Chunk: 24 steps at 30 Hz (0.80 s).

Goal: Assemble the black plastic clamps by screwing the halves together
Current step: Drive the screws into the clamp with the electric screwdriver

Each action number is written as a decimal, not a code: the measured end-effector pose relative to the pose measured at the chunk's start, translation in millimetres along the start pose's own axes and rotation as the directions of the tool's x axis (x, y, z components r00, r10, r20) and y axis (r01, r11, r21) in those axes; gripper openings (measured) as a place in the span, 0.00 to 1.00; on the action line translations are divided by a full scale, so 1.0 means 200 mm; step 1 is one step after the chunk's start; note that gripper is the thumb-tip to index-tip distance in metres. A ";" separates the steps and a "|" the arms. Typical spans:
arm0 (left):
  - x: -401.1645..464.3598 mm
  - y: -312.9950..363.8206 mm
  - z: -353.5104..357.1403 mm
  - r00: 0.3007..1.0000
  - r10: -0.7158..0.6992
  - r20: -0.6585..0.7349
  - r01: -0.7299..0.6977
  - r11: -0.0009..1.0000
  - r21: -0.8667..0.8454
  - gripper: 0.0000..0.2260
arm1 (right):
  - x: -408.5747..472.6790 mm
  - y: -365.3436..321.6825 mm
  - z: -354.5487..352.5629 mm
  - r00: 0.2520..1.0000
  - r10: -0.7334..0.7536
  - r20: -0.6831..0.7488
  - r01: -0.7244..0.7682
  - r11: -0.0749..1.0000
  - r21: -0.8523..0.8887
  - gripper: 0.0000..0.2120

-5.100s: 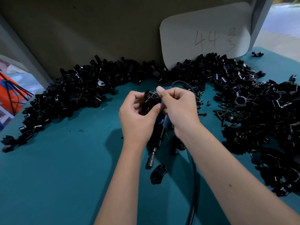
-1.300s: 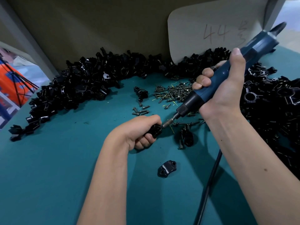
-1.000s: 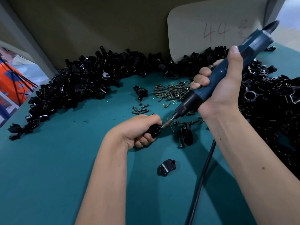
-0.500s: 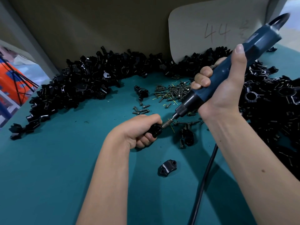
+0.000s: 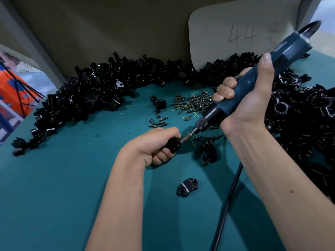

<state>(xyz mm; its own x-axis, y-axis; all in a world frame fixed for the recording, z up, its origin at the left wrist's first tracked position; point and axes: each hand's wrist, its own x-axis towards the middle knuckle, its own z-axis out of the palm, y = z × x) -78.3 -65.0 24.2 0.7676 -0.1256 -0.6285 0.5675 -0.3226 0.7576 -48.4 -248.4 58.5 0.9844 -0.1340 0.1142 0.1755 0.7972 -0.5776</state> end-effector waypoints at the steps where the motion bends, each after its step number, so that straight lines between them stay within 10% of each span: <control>1: 0.00 0.00 0.00 1.000 0.000 -0.001 0.000 1.000 0.001 0.14 | 0.00 0.00 0.00 1.000 0.003 -0.006 -0.003 1.000 0.008 0.18; 24: 0.00 0.00 -0.01 1.000 0.007 0.007 -0.007 1.000 0.004 0.13 | -0.01 0.02 0.00 0.999 0.018 -0.048 -0.017 1.000 0.020 0.19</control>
<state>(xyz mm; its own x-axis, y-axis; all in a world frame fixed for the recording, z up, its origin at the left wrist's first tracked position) -77.6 -62.8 23.4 0.7694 -0.1348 -0.6243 0.5608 -0.3252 0.7614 -49.5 -245.7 55.9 0.9869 -0.1480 0.0646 0.1585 0.8112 -0.5629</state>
